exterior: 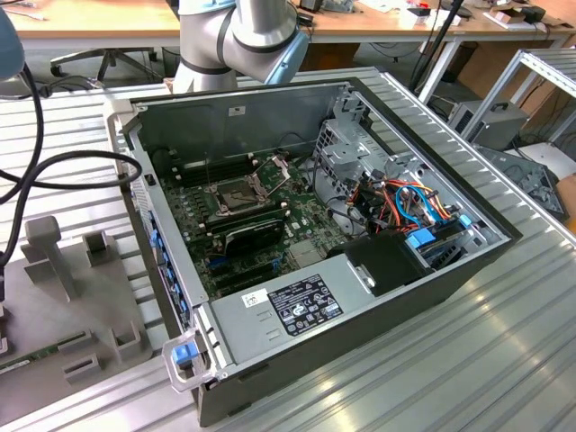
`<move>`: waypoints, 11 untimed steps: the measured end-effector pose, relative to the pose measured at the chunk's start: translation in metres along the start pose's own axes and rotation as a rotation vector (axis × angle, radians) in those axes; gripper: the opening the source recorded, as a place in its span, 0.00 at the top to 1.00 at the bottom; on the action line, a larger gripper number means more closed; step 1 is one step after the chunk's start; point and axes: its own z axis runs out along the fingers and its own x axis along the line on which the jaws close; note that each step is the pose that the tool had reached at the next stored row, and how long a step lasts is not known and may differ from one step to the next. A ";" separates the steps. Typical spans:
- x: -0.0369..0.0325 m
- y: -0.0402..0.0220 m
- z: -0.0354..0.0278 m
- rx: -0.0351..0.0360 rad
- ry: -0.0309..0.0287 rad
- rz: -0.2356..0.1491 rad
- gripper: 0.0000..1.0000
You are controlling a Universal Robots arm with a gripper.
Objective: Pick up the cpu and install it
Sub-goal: 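Pick up the cpu and move it towards the insertion slot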
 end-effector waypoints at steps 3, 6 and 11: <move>-0.0004 0.0000 0.0028 0.0002 0.0001 0.000 0.46; -0.0005 -0.0003 0.0082 0.0004 0.0009 0.000 0.46; -0.0004 -0.0004 0.0128 0.0004 0.0011 0.000 0.46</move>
